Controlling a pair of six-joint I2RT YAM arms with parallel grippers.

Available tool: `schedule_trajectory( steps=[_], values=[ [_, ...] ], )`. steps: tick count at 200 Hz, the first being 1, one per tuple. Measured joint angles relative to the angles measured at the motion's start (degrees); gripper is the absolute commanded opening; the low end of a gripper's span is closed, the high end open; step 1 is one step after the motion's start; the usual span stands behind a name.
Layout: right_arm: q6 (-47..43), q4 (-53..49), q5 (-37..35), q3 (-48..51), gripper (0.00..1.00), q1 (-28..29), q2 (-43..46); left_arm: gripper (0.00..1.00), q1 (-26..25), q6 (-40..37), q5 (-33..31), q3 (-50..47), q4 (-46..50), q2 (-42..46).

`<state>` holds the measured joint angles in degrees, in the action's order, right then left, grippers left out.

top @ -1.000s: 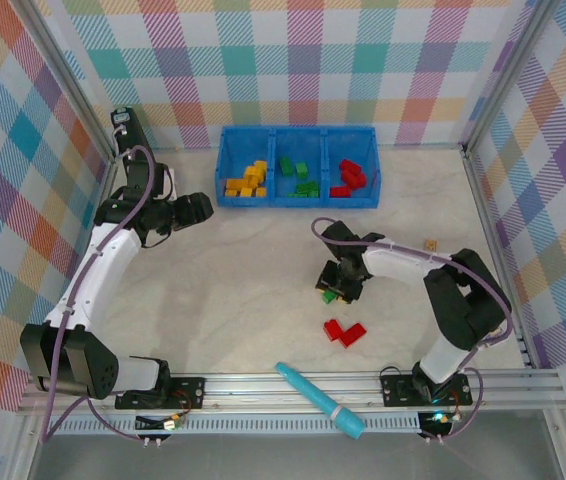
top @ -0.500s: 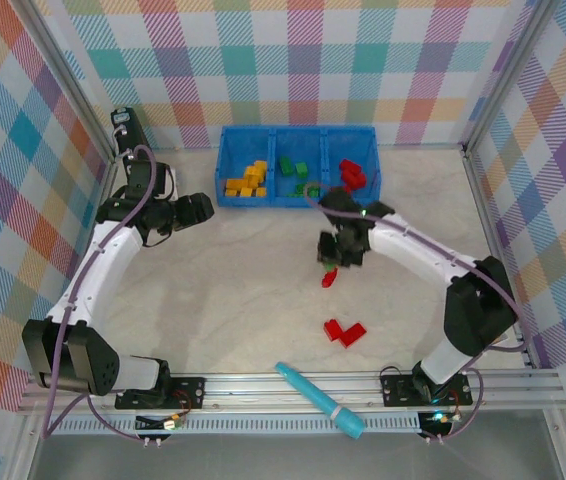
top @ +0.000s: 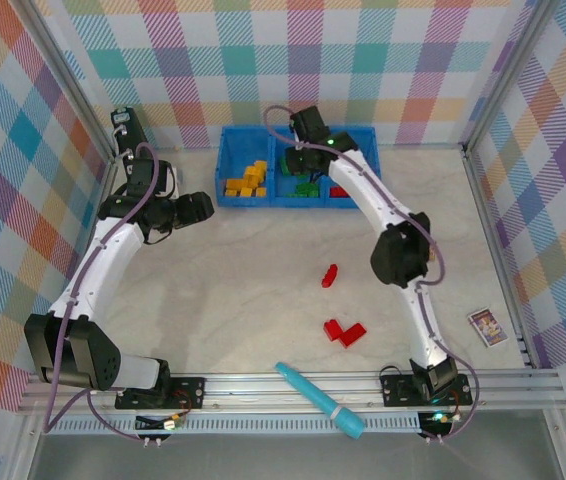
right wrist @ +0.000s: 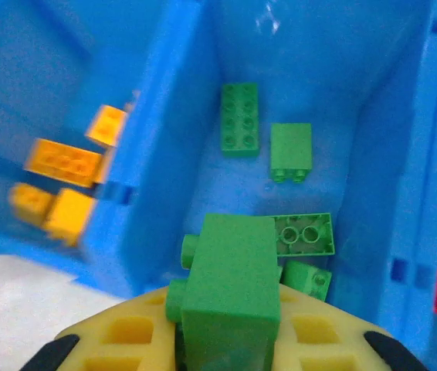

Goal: Sort the legos into containers by color
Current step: Place the lego in the container.

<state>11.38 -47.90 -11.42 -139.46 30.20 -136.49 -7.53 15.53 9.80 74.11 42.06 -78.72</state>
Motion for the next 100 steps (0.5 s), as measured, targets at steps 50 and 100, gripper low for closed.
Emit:
schedule_trajectory(
  steps=[50,100],
  values=[
    [-3.32,0.09,-0.98,-0.07,0.39,-1.40,-7.26,0.77,0.00,0.02,0.02,-1.20,0.02,1.97],
    [-3.28,1.49,-1.09,0.76,0.44,-1.75,-6.14,0.78,0.00,0.02,0.20,-1.36,0.02,2.10]
  ],
)
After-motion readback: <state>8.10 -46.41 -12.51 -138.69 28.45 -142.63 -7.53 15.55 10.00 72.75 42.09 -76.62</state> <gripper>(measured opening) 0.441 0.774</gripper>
